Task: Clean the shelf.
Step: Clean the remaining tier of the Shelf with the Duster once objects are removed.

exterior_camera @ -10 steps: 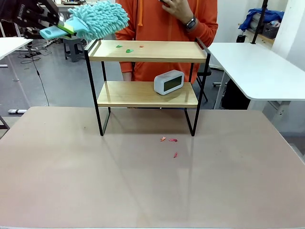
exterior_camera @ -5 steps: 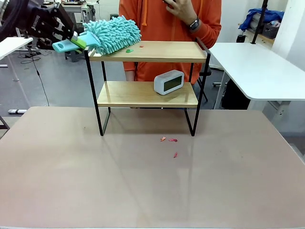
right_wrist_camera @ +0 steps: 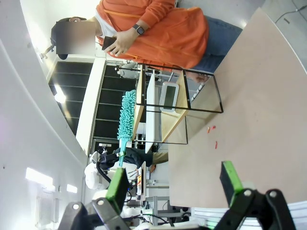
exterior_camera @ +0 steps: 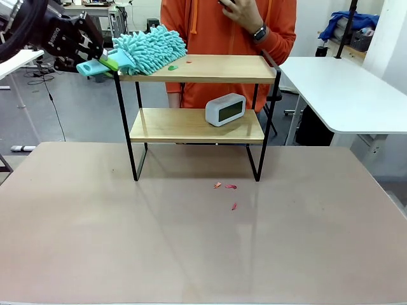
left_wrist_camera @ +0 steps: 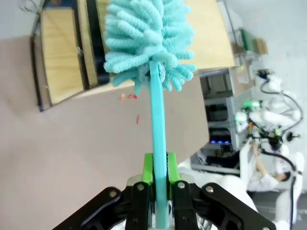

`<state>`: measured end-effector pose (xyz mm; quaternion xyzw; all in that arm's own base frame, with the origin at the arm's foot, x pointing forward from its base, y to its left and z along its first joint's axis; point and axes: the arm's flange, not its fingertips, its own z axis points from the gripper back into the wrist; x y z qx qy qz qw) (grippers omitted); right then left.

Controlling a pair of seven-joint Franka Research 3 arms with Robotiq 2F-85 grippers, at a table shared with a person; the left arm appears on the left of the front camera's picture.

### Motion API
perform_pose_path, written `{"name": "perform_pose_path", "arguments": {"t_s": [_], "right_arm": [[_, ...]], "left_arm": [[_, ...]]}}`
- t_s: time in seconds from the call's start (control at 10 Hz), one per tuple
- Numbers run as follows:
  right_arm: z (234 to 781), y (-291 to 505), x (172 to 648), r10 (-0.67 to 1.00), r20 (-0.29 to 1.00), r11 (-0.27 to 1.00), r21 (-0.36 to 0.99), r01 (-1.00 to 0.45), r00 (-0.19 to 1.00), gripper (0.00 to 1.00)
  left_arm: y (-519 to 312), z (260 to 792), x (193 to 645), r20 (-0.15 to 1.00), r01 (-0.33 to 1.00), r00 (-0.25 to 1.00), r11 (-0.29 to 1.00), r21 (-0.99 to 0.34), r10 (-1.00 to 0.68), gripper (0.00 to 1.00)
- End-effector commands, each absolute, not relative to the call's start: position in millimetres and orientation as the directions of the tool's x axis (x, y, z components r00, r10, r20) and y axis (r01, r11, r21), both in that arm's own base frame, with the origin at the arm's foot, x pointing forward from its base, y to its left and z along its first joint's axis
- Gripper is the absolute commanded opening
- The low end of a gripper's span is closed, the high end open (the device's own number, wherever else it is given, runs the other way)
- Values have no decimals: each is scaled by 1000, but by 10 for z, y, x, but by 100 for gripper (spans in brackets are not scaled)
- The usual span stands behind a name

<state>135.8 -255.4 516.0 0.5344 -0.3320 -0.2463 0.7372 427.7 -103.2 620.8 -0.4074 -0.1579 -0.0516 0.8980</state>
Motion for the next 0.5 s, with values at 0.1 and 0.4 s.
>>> {"name": "perform_pose_path", "arguments": {"t_s": [0.1, 0.4], "right_arm": [[5185, -2564, 1356, -721, 253, 310, 950, -26, 645, 100], [5185, -2564, 1356, -721, 253, 310, 950, -26, 645, 100]], "left_arm": [[-1023, 6303, 4137, 173, 315, 941, 567, -761, -290, 0], [-877, 6354, 4011, 33, 348, 812, 438, -829, -582, 0]]}}
